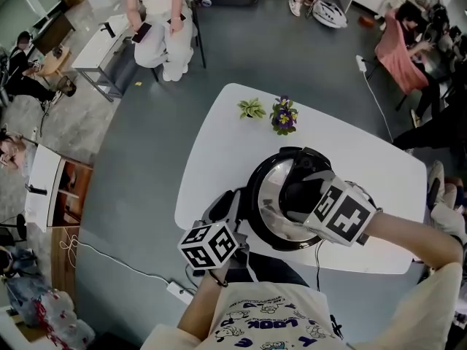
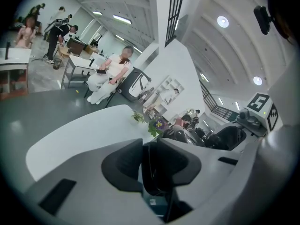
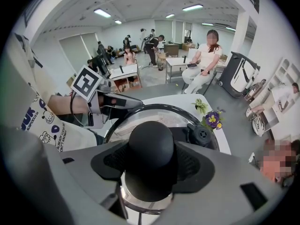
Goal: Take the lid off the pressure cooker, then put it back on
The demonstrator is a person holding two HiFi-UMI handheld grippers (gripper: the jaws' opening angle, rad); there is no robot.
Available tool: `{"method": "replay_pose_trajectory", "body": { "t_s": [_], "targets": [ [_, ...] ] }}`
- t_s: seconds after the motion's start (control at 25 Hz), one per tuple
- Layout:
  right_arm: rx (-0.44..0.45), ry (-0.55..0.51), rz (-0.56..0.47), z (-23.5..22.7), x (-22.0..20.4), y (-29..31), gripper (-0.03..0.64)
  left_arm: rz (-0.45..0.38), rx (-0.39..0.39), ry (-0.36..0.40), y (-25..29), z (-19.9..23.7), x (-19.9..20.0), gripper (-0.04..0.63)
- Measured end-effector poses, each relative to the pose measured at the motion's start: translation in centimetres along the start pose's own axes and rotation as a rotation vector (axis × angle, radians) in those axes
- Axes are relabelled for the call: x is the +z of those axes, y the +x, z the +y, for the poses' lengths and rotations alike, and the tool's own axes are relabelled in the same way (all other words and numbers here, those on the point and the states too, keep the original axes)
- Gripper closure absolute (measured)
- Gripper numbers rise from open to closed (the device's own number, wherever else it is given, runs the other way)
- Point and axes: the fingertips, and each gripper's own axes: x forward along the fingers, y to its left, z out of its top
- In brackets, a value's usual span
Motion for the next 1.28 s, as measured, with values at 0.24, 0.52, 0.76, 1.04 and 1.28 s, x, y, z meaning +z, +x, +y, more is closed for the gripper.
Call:
{"method": "replay_pose_trajectory", "body": {
  "t_s": [0.24, 0.52, 0.76, 1.04, 1.28],
  "targets": [
    [0.008, -0.012, -0.009, 0.16, 0.01, -0.08, 0.321, -0.004, -0.002, -0.003, -0.11, -0.02, -0.04, 0.489],
    [0.022, -0.036, -0.015, 0.19, -0.02, -0.12, 0.321, -0.006, -0.003, -0.001, -0.07, -0.10, -0.01, 0.489],
    [0.041, -0.087, -0.009, 0.39, 0.15, -0.23, 0.321, -0.006, -0.005, 0.000, -0.17, -0.11, 0.15, 0.489],
    [0.082, -0.179, 0.000, 0.74, 0.22, -0.35, 0.319, -0.006, -0.002, 0.005, -0.28, -0.22, 0.21, 0.489],
    [0.099, -0.198, -0.003, 0.87, 0.23, -0.48, 0.316, -0.005, 0.000, 0.010, -0.32, -0.27, 0.27, 0.489]
  ]
}}
